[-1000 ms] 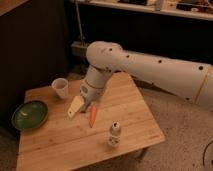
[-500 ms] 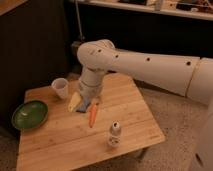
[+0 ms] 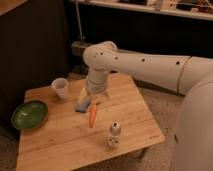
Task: Drag the pepper across the table
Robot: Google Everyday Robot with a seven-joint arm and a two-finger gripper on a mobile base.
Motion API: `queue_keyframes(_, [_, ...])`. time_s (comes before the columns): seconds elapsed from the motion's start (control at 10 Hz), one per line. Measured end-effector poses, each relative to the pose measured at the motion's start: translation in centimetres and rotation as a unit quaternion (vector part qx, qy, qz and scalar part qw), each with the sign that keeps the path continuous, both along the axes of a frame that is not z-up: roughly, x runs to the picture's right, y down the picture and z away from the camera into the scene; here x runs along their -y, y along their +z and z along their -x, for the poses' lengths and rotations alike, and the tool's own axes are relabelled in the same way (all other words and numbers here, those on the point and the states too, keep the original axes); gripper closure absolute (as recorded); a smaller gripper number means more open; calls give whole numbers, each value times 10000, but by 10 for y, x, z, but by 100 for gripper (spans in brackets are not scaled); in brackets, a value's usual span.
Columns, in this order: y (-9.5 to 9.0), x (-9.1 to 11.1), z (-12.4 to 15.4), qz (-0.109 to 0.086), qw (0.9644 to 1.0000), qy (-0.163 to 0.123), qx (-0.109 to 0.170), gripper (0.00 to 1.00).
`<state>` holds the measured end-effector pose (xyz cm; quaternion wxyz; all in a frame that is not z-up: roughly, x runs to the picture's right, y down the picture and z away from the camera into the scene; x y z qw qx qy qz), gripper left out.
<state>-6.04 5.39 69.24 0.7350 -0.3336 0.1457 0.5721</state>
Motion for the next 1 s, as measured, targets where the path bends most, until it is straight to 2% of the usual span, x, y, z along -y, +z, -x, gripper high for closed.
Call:
queue_keyframes(0.1, [7,-3,6,-112,9992,174,-350,20])
queue_keyframes(0.3, [18,-5,12,-269,9970,361,-624,20])
queue_keyframes(0.4, [28,-7,20,-273,9967,392,-656,20])
queue_keyframes(0.8, [26,-6,20,-280,9967,396,-656,20])
queue_keyframes(0.9, [20,-6,18,-355,9962,409,-682,20])
queue_keyframes(1.0, [12,-3,13,-538,9948,431,-752,20])
